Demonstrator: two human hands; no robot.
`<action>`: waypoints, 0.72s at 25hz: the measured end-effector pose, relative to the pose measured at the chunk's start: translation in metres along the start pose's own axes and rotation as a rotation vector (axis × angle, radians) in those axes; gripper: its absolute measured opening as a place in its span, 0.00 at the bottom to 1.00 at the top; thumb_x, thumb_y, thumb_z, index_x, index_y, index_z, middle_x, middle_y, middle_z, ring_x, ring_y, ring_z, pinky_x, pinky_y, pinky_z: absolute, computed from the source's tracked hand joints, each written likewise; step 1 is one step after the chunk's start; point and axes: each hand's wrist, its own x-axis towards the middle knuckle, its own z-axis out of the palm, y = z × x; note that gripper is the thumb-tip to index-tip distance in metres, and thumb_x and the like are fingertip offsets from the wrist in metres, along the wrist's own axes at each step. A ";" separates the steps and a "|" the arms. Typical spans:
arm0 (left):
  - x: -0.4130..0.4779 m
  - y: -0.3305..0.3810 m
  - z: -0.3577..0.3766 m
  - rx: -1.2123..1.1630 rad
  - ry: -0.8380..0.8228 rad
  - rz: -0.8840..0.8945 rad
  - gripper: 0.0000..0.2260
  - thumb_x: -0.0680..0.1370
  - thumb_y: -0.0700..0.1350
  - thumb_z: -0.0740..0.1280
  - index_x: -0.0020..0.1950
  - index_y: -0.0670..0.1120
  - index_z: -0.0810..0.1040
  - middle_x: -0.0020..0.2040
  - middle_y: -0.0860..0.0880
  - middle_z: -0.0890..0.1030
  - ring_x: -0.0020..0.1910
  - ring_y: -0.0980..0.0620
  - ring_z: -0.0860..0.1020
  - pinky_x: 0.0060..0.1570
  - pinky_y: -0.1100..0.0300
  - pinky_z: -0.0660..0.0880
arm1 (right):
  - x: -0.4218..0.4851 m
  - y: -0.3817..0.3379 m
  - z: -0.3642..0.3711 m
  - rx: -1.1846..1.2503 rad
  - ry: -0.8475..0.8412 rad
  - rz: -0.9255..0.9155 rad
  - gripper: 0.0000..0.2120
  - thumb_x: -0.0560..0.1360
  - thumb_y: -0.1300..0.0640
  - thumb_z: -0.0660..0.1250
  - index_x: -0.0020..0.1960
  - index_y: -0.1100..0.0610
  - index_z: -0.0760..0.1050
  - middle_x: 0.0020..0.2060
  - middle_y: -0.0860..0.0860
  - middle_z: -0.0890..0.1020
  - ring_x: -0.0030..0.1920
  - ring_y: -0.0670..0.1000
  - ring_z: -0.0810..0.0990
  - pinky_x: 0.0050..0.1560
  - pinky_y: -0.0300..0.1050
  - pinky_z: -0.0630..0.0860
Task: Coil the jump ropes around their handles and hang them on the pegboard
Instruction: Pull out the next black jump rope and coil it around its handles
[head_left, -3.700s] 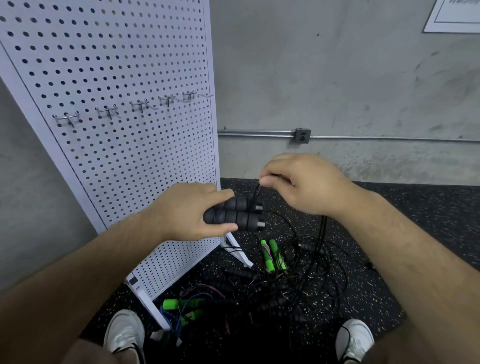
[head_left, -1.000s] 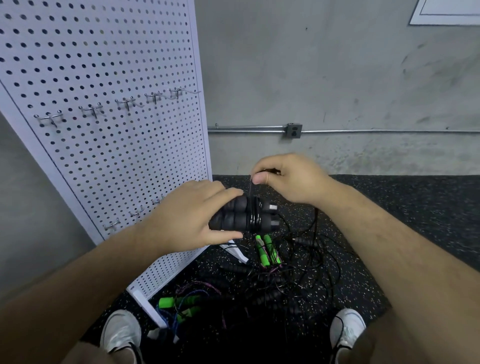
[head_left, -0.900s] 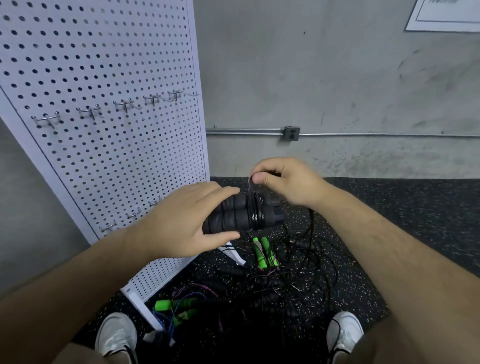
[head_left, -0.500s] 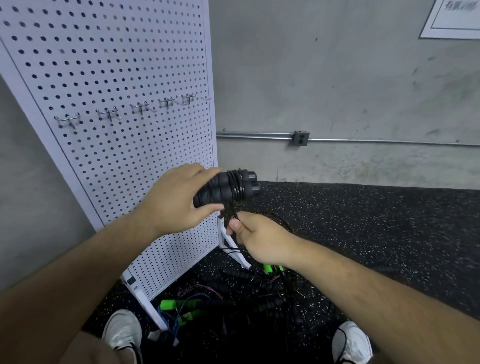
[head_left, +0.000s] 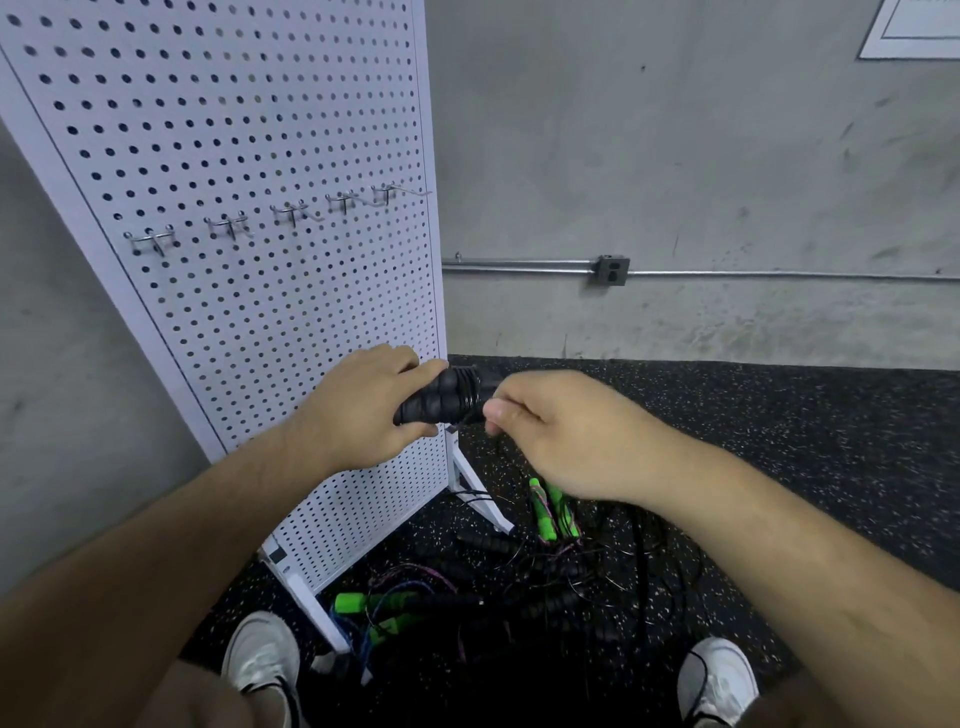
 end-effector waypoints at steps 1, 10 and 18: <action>0.000 0.002 0.001 -0.016 -0.008 0.023 0.33 0.75 0.64 0.70 0.76 0.52 0.69 0.54 0.51 0.76 0.53 0.49 0.74 0.56 0.51 0.71 | 0.002 0.003 -0.005 -0.092 0.061 -0.021 0.13 0.84 0.48 0.57 0.50 0.50 0.78 0.33 0.45 0.77 0.32 0.43 0.74 0.34 0.43 0.68; -0.010 0.050 -0.021 -0.243 0.001 0.232 0.31 0.77 0.63 0.67 0.76 0.51 0.67 0.61 0.54 0.74 0.59 0.55 0.70 0.64 0.54 0.66 | 0.049 0.070 -0.020 -0.051 0.153 -0.051 0.07 0.80 0.46 0.65 0.46 0.46 0.78 0.39 0.44 0.82 0.40 0.47 0.79 0.41 0.44 0.73; -0.004 0.045 -0.049 -0.346 0.153 0.064 0.31 0.76 0.61 0.68 0.76 0.51 0.67 0.60 0.54 0.75 0.60 0.56 0.70 0.64 0.58 0.66 | 0.048 0.066 0.021 0.449 -0.090 0.096 0.14 0.83 0.60 0.58 0.42 0.52 0.77 0.30 0.45 0.75 0.31 0.47 0.73 0.36 0.45 0.74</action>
